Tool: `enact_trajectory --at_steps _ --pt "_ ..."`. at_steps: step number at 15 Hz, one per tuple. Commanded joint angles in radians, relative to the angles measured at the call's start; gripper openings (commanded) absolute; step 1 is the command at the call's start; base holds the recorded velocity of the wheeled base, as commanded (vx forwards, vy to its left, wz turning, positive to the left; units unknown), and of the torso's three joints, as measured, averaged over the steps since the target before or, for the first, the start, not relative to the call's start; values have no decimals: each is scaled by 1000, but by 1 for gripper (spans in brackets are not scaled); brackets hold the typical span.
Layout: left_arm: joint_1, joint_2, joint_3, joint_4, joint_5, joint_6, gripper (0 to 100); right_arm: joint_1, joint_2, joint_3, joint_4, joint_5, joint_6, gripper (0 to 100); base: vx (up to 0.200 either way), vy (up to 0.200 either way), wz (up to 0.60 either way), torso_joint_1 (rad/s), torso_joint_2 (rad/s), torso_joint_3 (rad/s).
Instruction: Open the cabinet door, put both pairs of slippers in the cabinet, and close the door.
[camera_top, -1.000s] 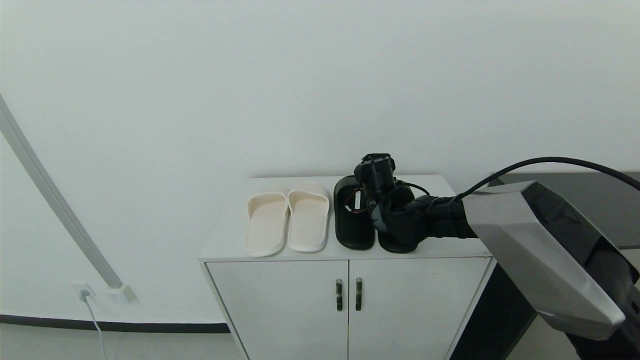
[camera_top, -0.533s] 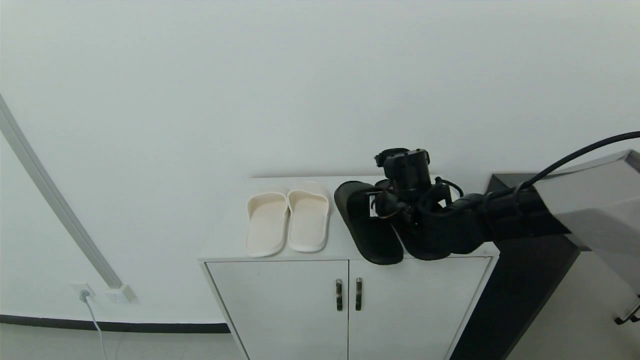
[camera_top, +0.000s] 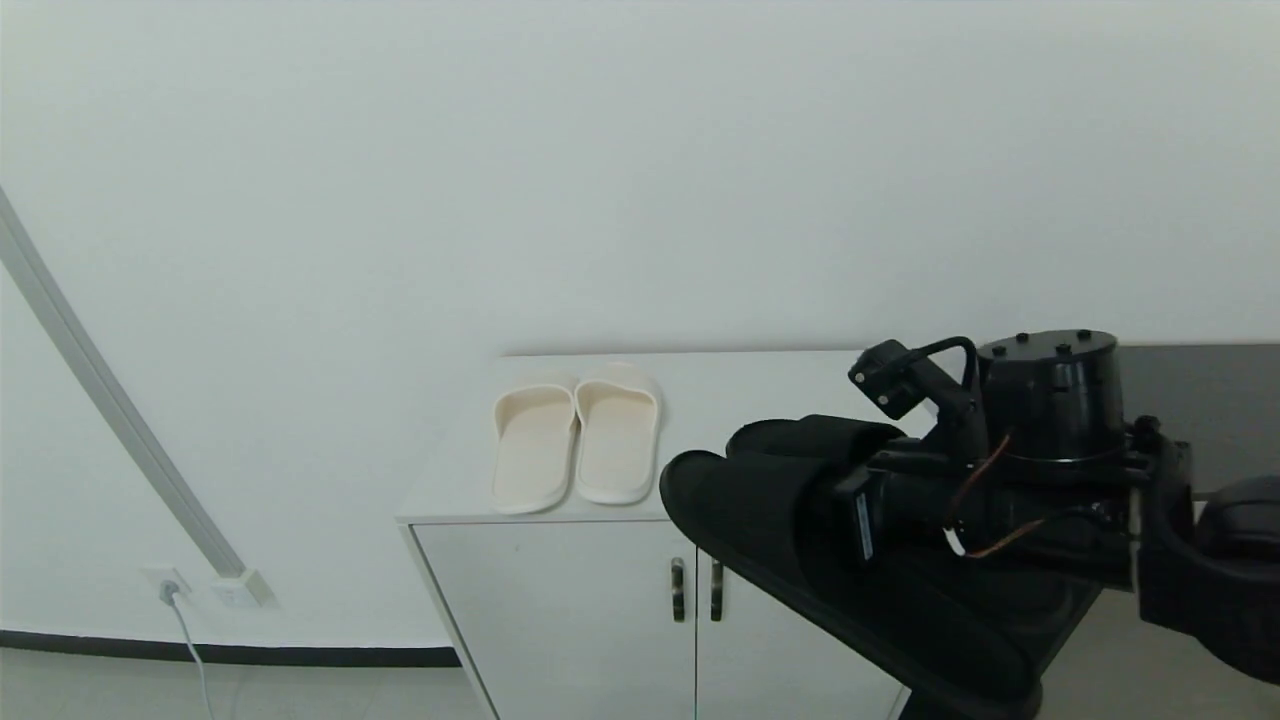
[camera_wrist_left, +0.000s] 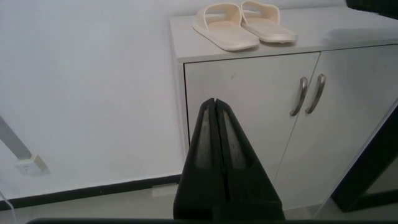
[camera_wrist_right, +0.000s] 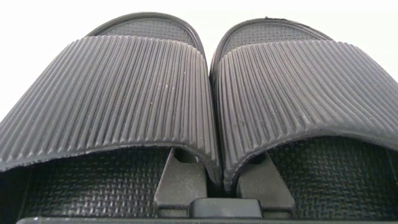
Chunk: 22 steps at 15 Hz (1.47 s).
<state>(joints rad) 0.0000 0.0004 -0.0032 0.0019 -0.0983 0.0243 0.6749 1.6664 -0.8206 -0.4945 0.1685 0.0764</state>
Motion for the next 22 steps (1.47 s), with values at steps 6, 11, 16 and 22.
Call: enact_trajectory --at_steps 6,11,16,22 --pt "0 1 0 0 2 -4 0 35 -82 72 -3 52 -3 0 0 0 0 0 0 0" --pt "0 1 0 0 0 -3 0 35 -77 81 -3 59 -3 0 -160 0 0 5 2 -1" --pt "0 0 0 1 0 -3 0 35 -77 86 -4 59 -4 0 -80 0 0 -4 1 1" --pt "0 1 0 0 2 -4 0 35 -71 87 -6 57 -4 0 0 0 0 0 0 0"
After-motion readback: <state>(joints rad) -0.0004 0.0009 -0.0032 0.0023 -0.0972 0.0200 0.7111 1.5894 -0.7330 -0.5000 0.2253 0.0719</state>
